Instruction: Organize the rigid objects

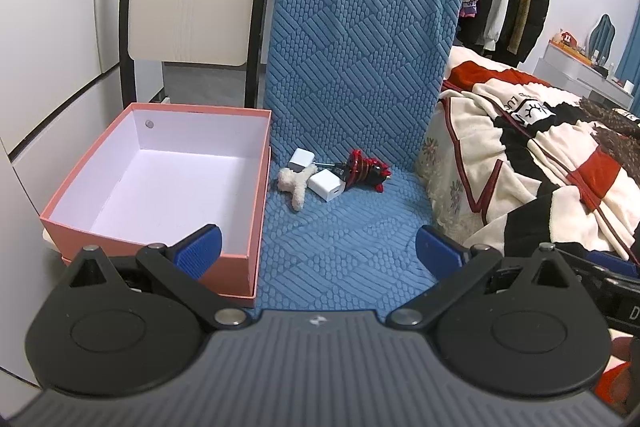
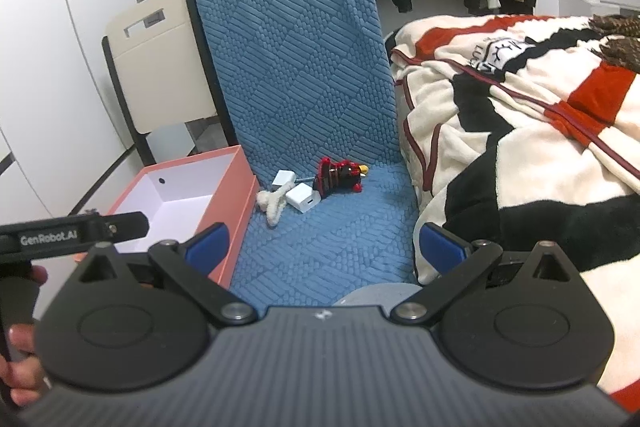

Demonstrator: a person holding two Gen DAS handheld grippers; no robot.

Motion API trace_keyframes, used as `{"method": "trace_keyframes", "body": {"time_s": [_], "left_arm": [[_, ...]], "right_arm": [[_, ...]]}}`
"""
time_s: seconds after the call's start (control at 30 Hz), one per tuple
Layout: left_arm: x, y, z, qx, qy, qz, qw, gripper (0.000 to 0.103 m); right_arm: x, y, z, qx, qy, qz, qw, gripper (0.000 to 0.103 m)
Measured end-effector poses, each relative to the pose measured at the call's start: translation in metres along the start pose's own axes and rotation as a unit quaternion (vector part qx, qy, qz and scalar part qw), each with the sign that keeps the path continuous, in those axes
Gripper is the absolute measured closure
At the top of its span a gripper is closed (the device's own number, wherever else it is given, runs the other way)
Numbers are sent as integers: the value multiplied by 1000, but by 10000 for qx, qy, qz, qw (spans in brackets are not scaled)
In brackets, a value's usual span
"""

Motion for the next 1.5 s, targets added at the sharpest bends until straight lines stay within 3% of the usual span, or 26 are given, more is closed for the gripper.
{"method": "trace_keyframes", "body": {"time_s": [0.37,0.9,1.5], "left_arm": [[-8,-13,-3,-3,-187,-81,9998,0],[-8,-61,-4,194,-159,-188,9995,0],[-4,-172,-5,198,-272,-316,9989,0]], "right_arm": [[-9,-10,-11,124,-151,-86,9998,0],[-21,-44,-13,139,-283,-190,9993,0],[-33,-142,5,27,-613,-121,9980,1]]}}
Point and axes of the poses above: each gripper's, at about its wrist camera, not at the fingertips, and y roughly against the way its jaws point, x to its left, z to its top, the point moved 4 cm from there along -y, roughly the way its jaws point, and after that the axes turned 7 degrees about -z, right-handed, at the moved point
